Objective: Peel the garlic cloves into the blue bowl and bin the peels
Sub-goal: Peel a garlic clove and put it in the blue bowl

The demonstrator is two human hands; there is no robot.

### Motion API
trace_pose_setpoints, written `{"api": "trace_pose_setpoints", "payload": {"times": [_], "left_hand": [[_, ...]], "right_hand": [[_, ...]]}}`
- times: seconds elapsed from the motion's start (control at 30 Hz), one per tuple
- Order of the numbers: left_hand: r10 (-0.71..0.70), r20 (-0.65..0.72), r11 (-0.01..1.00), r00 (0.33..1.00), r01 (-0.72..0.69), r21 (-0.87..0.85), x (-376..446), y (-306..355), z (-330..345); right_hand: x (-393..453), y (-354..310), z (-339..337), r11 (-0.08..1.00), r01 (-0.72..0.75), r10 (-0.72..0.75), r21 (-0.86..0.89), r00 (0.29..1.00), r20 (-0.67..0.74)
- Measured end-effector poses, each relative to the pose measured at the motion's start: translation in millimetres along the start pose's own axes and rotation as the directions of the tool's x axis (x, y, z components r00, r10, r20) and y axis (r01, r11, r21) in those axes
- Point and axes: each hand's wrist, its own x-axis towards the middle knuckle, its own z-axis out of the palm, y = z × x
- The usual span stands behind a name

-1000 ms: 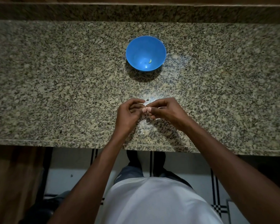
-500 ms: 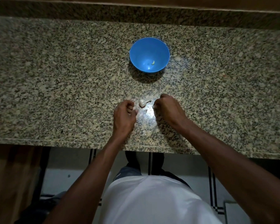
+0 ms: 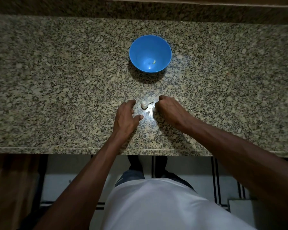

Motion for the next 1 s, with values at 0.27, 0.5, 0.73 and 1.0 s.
{"api": "trace_pose_setpoints", "payload": {"times": [0.27,0.5,0.73,1.0], "left_hand": [[-0.022,0.008,0.999,1.0,0.023,-0.03,-1,10,-8],[0.023,-0.242,0.957,0.97,-0.091,-0.275,-18,32,-16],[0.138,-0.069,0.912,0.988,-0.154,-0.38,-12,47,-11],[0.11,-0.143,0.962,0.984,-0.141,-0.233,-10,37,2]], "right_hand": [[10,3,6,0.981,-0.084,0.085,0.174,0.996,0.003],[-10,14,8,0.113,-0.31,0.325,0.944,0.909,0.26],[-17,8,8,0.009,-0.297,0.253,0.955,0.925,0.285],[-16,-3,3,0.298,-0.341,0.367,0.892,0.903,0.223]]}}
